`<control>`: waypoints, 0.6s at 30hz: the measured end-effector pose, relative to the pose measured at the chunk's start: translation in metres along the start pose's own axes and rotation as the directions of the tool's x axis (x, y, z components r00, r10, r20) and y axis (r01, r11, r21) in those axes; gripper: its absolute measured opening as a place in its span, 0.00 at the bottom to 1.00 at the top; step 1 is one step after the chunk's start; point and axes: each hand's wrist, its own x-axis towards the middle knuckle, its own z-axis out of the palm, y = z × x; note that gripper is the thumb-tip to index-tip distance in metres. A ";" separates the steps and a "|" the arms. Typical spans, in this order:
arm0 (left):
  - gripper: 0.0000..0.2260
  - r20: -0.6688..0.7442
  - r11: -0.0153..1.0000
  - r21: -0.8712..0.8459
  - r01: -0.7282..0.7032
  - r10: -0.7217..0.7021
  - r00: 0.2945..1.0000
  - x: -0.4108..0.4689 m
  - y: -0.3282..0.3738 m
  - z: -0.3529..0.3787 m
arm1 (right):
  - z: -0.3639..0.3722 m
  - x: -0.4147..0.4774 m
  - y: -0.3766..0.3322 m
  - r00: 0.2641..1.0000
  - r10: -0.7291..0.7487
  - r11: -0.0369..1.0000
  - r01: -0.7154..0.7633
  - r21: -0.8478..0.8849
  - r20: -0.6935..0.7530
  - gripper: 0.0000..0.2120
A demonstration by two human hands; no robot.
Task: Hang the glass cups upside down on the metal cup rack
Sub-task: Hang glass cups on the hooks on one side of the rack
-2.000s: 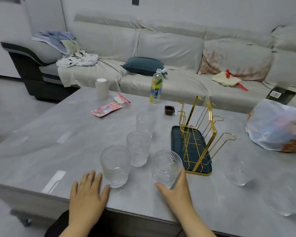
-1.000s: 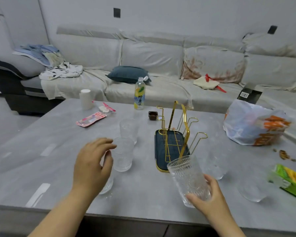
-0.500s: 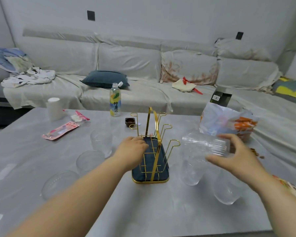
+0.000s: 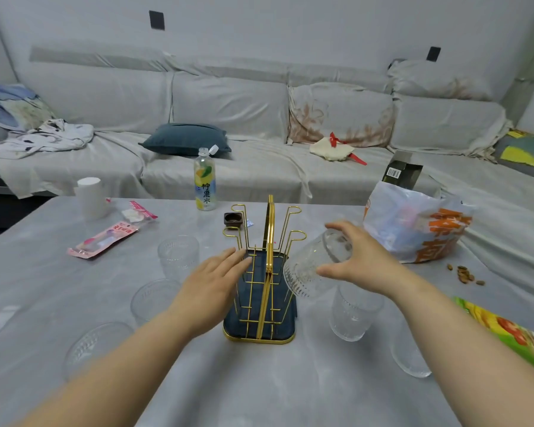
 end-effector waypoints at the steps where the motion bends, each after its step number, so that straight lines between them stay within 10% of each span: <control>1: 0.25 -0.011 1.000 -0.010 0.027 -0.027 1.000 -0.001 0.003 0.002 | 0.005 0.002 0.000 1.000 -0.003 1.000 0.004 -0.022 0.023 0.35; 18: 0.21 -0.041 0.990 -0.127 0.068 -0.074 0.996 -0.002 0.009 -0.001 | 0.042 0.005 -0.001 0.975 0.068 0.975 -0.019 -0.223 0.212 0.36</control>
